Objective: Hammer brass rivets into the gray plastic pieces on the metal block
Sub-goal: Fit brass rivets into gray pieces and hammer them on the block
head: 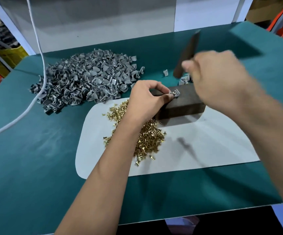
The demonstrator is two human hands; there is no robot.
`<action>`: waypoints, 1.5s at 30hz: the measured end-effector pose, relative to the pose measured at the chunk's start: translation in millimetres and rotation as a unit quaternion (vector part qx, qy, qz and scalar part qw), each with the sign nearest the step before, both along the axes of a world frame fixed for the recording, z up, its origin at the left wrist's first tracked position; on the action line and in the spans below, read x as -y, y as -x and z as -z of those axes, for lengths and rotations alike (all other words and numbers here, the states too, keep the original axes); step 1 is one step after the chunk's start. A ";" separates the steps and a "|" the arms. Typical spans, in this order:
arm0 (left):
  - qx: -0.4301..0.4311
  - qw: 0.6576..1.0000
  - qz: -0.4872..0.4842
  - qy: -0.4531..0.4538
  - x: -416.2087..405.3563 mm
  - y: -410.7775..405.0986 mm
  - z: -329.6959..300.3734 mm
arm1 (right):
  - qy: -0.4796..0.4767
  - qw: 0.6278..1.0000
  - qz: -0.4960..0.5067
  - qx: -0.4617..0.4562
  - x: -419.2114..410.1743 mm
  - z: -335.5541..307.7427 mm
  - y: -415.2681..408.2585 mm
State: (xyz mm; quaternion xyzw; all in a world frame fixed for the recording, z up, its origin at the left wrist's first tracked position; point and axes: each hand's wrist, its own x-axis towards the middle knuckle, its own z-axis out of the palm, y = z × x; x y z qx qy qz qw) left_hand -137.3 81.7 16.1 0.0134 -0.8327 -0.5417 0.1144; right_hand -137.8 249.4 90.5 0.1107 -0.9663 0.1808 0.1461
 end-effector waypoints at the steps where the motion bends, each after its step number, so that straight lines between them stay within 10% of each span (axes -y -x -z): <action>1: 0.003 1.000 -0.006 0.001 0.3 0.1 0.4 | 0.041 0.999 0.003 -0.031 2.0 1.8 -2.4; 6: -0.003 1.000 0.001 -0.008 -0.8 -2.3 -2.2 | -0.056 0.992 -0.012 0.110 6.5 7.6 0.8; 11: 0.011 1.000 -0.013 0.003 -0.1 -3.4 -2.9 | -0.001 0.998 -0.014 -0.058 1.0 0.5 -0.7; 17: 0.004 1.000 -0.007 0.009 1.1 -3.5 -1.6 | -0.094 0.989 -0.044 0.104 4.5 9.9 4.9; 23: 0.009 1.000 0.000 -0.024 0.8 -1.8 -0.6 | 0.034 0.996 0.083 0.015 -25.2 13.5 18.1; 40: 0.045 0.990 0.016 -0.135 3.0 -7.1 -6.6 | -0.032 0.973 0.216 0.075 -42.7 62.9 16.4; 45: 0.023 0.990 0.023 -0.136 -2.1 -8.5 -8.4 | 0.108 0.988 -0.007 -0.107 -27.4 49.3 12.6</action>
